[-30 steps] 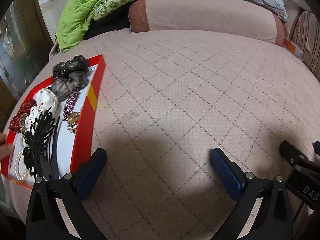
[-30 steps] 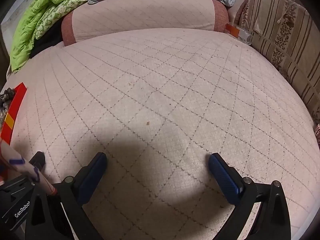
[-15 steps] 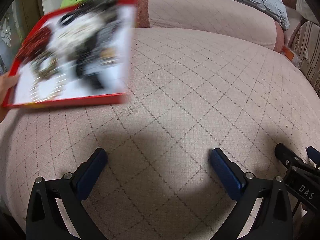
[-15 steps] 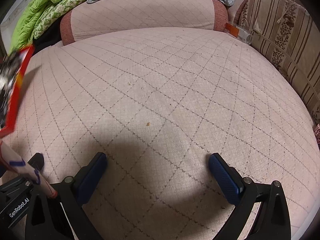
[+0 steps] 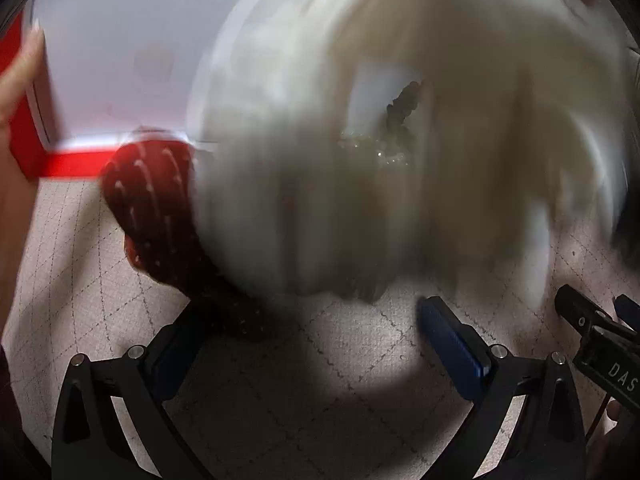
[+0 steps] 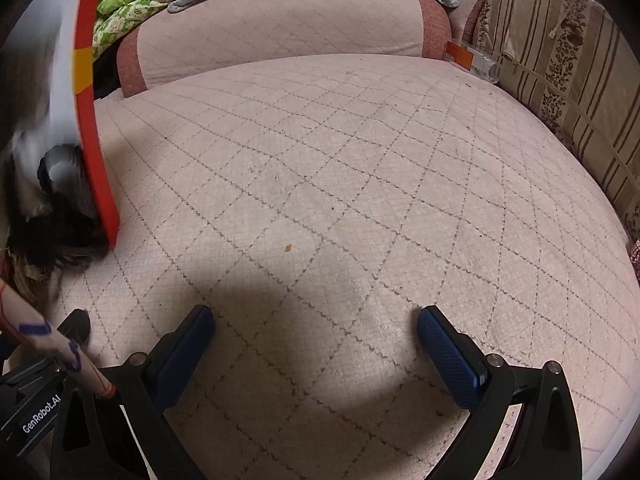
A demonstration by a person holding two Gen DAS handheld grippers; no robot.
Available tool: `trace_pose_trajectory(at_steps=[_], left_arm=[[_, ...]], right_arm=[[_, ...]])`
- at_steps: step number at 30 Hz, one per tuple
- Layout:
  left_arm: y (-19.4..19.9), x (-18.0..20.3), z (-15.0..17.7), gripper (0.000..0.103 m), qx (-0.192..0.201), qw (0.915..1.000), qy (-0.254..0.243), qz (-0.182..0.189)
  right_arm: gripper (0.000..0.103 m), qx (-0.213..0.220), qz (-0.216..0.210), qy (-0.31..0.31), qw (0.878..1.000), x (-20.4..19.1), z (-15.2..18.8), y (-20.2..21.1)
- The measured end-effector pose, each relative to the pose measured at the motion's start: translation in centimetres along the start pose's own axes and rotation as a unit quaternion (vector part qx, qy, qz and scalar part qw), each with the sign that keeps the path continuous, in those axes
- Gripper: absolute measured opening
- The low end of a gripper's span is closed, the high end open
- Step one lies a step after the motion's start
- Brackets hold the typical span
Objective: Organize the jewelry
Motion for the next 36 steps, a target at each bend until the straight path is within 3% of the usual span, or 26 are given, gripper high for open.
trace_pose_trajectory(at_steps=[7,19,28,36], left_arm=[[0.0,-1.4,-0.1,0.103,0.001,1.0000,-0.001,-0.002],[-0.8,0.5,-0.9,0.103,-0.001,1.0000,-0.005,-0.008],[-1.1,2.5,-0.1,0.103,0.011,0.9995,-0.017,-0.023],[-0.9,2.6,-0.1,0.103,0.008,0.9994,-0.019,-0.028]], right_arm=[[0.103,-0.002,-0.004,-0.002,1.000,0.3,0.0,-0.2],[0.103,-0.010,-0.009,-0.029,1.000,1.3,0.0,0.7],[0.103,0.027,-0.015,-0.087,0.996,3.4,0.0,4.9],[0.103,0.045,-0.044,-0.102,0.993,3.6,2.4,8.5]])
Point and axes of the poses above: each gripper's, at about its wrist camera, not at the fingertips, and y roughly against the way its jaws point, x to its right, z to its underside, the point moved 7 cm from there along -y, roughly the way its jaws point, and after that the axes turned 5 degrees about -y, right-handed, at the moved point
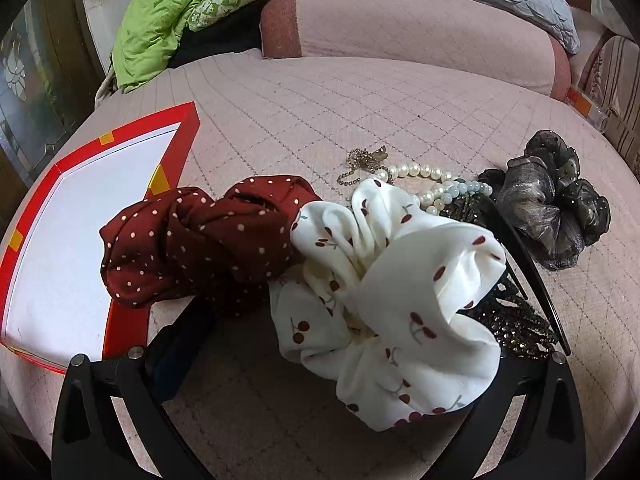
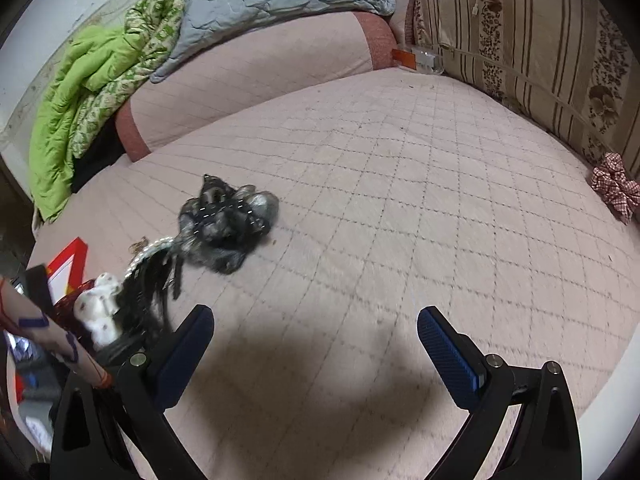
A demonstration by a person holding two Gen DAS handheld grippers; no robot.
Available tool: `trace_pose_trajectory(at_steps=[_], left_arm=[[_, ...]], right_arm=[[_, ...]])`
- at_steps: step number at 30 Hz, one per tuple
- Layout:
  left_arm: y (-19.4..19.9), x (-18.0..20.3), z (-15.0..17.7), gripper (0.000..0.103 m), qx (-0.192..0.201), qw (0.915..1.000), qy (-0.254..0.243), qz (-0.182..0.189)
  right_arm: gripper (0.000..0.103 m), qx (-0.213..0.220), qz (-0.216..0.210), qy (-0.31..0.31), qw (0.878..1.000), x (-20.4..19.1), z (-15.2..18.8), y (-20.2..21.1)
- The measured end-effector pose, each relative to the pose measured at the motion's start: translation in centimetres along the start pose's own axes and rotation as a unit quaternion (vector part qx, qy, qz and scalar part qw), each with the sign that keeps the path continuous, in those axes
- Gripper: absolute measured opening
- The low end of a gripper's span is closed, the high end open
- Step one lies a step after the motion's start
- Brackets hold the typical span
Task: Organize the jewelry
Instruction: 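Move the left gripper toward the red polka-dot scrunchie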
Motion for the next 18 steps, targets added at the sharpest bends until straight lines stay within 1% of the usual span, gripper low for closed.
trace_pose_trajectory(at_steps=[3,9,10,12,16,17,18], left_arm=[[0.0,-0.1,0.0,0.103,-0.002,1.0000,0.002,0.002],[0.0,0.0,0.0,0.103,0.001,1.0000,0.003,0.003],[0.0,-0.2,0.0,0.103,-0.003,1.0000,0.009,0.001],[0.1,-0.4,-0.1,0.103,0.006,0.9999,0.002,-0.009],[0.7,-0.7,-0.1,0.103,-0.025,0.9994,0.001,0.025],[0.9,-0.6,0.0,0.103,-0.028,0.9989,-0.001,0.038],[1.2,-0.3,0.0,0.103,-0.023,0.9983,0.001,0.054]], right_arm=[[0.103,0.011,-0.016,0.009,1.000,-0.8,0.7,1.4],[0.103,0.034,-0.042,0.068,0.996,-4.0,2.3,4.1],[0.103,0.039,-0.044,0.077,0.995,-4.2,2.6,4.5],[0.103,0.057,-0.045,0.098,0.993,-4.9,3.0,5.7],[0.103,0.096,-0.056,0.113,0.987,-5.7,3.2,7.7],[0.103,0.108,-0.053,0.117,0.986,-5.8,3.2,8.3],[0.103,0.118,-0.051,0.122,0.984,-5.9,3.2,8.8]])
Point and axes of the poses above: each gripper's, at about its wrist camera, not at the fingertips, and y roughly against the way its jaws point, x to its right, z to its underside, the point moved 7 cm from there along -y, roughly the way its jaws point, and after that the axes turned 5 degrees about -y, right-handed, at the moved point
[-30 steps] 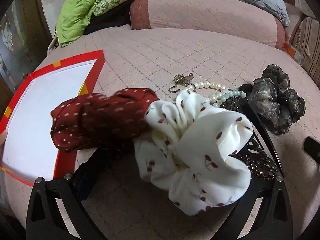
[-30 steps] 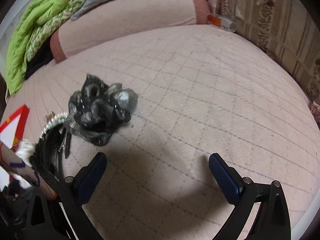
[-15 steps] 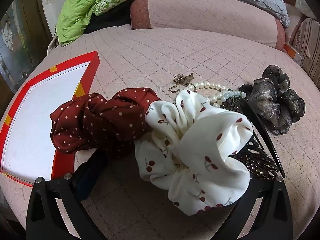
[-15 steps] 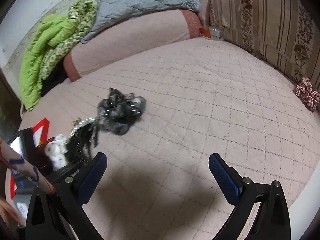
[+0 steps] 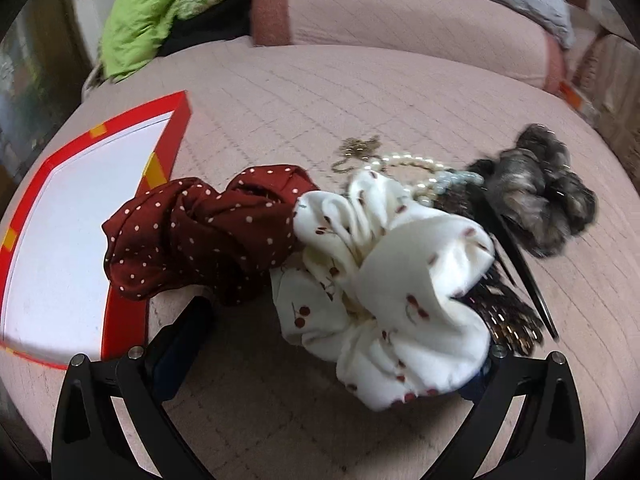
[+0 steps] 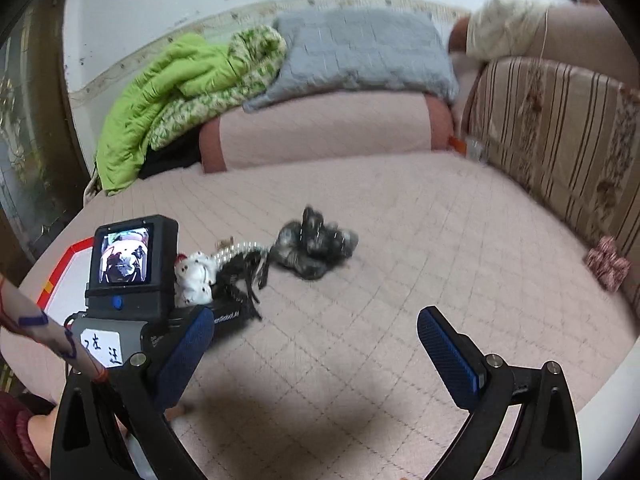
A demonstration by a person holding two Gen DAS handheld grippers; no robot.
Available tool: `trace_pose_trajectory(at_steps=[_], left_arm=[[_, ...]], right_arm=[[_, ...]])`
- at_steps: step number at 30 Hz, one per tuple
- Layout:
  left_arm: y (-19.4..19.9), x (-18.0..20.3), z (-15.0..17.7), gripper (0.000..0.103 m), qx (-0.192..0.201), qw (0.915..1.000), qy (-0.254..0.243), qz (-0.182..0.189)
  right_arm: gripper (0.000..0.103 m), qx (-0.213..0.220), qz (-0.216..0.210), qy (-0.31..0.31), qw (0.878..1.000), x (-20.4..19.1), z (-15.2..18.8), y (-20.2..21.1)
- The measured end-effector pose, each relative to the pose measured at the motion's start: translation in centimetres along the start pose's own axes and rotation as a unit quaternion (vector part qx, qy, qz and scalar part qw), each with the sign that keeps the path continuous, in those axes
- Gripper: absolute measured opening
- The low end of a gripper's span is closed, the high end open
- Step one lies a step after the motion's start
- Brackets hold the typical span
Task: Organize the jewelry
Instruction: 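Move the left gripper toward the red polka-dot scrunchie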
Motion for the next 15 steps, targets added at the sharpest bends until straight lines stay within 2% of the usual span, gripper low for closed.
trace_pose_trajectory(at_steps=[3,6,9,12,15], left_arm=[[2.7,0.3,0.2,0.103,0.043,0.9983,-0.033,0.020],[7.0,-0.4,0.8,0.103,0.106,0.9934,-0.029,0.033],[10.3,-1.1,1.2,0.103,0.136,0.9892,-0.031,0.045],[13.5,-2.3,2.0,0.103,0.184,0.9808,-0.035,0.053],[14.9,-2.9,1.8,0.103,0.180,0.9819,-0.041,0.041]], right_arm=[[0.103,0.020,-0.005,-0.001,1.000,0.3,-0.1,1.4],[0.103,0.037,-0.009,-0.026,0.999,1.3,-0.2,2.7],[0.103,0.047,-0.011,-0.053,0.997,2.3,-0.2,3.4],[0.103,0.043,-0.013,-0.060,0.997,2.4,0.0,3.4],[0.103,0.038,-0.017,-0.058,0.997,1.9,0.0,3.2]])
Point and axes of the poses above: each gripper's, at about its wrist camera, not at the fingertips, and y roughly against the way its jaws point, x to its right, z to its underside, the point moved 7 cm from there along -y, roughly the way its jaws point, and after that the axes turned 5 degrees about -y, right-handed, at the moved point
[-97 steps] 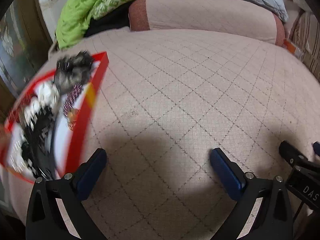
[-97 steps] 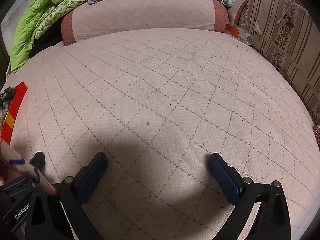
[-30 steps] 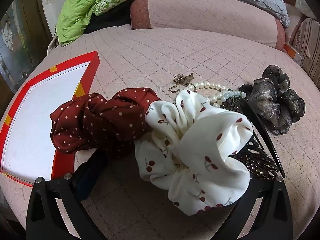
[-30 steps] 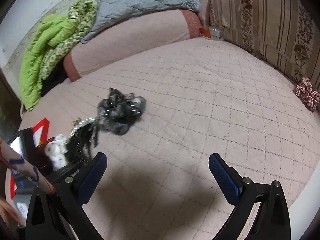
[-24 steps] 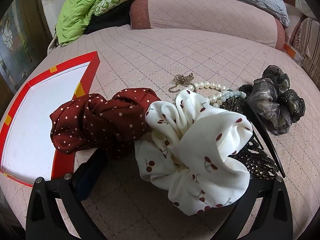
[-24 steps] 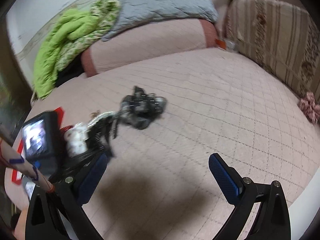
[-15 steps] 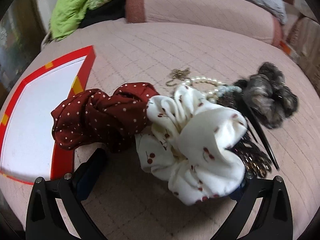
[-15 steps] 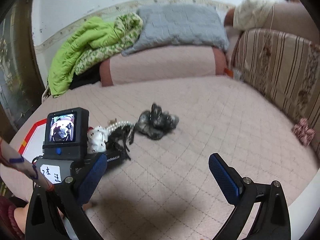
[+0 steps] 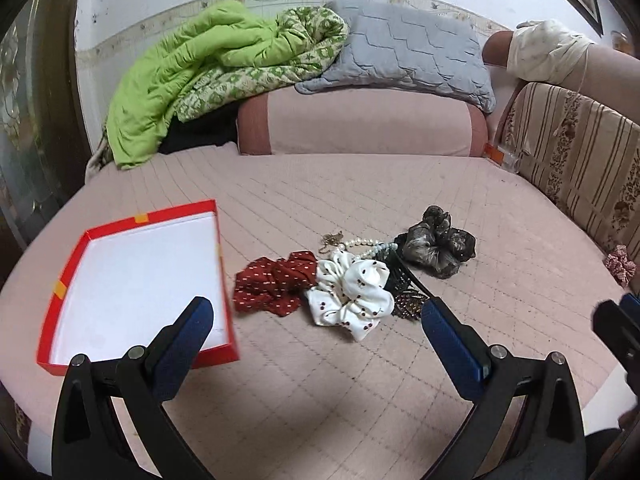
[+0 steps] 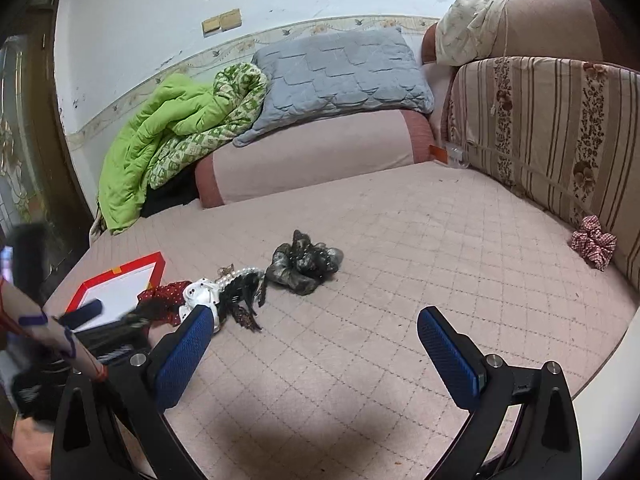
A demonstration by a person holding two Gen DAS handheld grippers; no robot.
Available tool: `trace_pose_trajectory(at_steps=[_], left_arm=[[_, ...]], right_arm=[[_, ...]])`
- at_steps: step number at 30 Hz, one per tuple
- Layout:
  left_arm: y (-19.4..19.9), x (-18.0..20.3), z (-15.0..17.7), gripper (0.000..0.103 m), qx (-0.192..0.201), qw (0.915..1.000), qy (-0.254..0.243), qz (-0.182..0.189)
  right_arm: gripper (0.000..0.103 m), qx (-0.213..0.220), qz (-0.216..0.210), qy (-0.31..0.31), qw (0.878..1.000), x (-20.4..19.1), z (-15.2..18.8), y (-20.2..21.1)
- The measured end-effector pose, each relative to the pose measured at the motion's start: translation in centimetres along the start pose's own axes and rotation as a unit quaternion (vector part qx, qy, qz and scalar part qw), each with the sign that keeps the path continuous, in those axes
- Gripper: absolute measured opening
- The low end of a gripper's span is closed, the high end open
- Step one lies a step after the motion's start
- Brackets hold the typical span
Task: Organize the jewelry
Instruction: 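Move the left gripper toward the red polka-dot scrunchie, then grasp the red polka-dot scrunchie with the left gripper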
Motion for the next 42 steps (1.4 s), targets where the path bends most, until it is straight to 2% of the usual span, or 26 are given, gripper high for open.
trace_pose_trajectory(at_steps=[8,14,19,20,22,24,25,27,30,33,38,42], left_arm=[[-0.2,-1.6,0.4,0.103,-0.028,0.9995,0.013,-0.009],[-2.2,-3.1,0.8,0.103,-0.051,0.9984,0.021,-0.010],[-3.9,-5.8,-0.1,0.103,-0.063,0.9978,0.016,0.012],[-4.2,-6.7,-0.3,0.101,-0.063,0.9977,0.019,0.018],[-4.8,-8.6,-0.5,0.088,-0.067,0.9969,0.033,0.026],[-5.6,-9.9,-0.5,0.062,-0.078,0.9948,0.048,0.045],[-6.1,-10.6,-0.3,0.058,-0.086,0.9932,0.059,0.052],[-6.8,-11.7,-0.1,0.056,-0.094,0.9901,0.074,0.073],[-7.1,-12.6,0.0,0.052,-0.097,0.9873,0.085,0.093],[-7.5,-13.0,-0.1,0.049,-0.098,0.9843,0.093,0.113],[-7.5,-11.4,-0.1,0.049,-0.096,0.9845,0.071,0.128],[-7.1,-9.1,-0.1,0.049,-0.087,0.9889,0.031,0.117]], right_arm=[[0.103,-0.008,-0.002,0.029,1.000,-1.8,0.6,-0.6],[0.103,-0.021,0.003,0.043,0.999,-2.0,0.9,-1.4],[0.103,-0.035,-0.003,0.057,0.998,-2.5,1.4,-2.2],[0.103,-0.038,-0.004,0.062,0.997,-2.6,1.5,-2.4],[0.100,-0.044,-0.009,0.068,0.997,-2.9,1.7,-2.8],[0.097,-0.057,-0.019,0.066,0.996,-3.1,1.9,-3.6],[0.094,-0.063,-0.021,0.064,0.996,-3.2,2.0,-4.0],[0.087,-0.082,-0.031,0.059,0.994,-3.5,2.2,-5.4],[0.083,-0.104,-0.042,0.049,0.992,-3.8,2.3,-7.3],[0.080,-0.109,-0.050,0.035,0.992,-3.9,1.9,-8.5],[0.077,-0.111,-0.053,0.024,0.992,-4.5,1.8,-9.4],[0.077,-0.108,-0.049,0.028,0.993,-4.9,1.9,-9.5]])
Point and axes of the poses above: each gripper's, at about its wrist camera, not at the fingertips, and y roughly against the way its jaws point, x to its right, z to its underside, the point moved 7 cm from there along -y, roughly the way its jaws point, and after that the axes turned 5 degrees about -y, right-handed, at the moved point
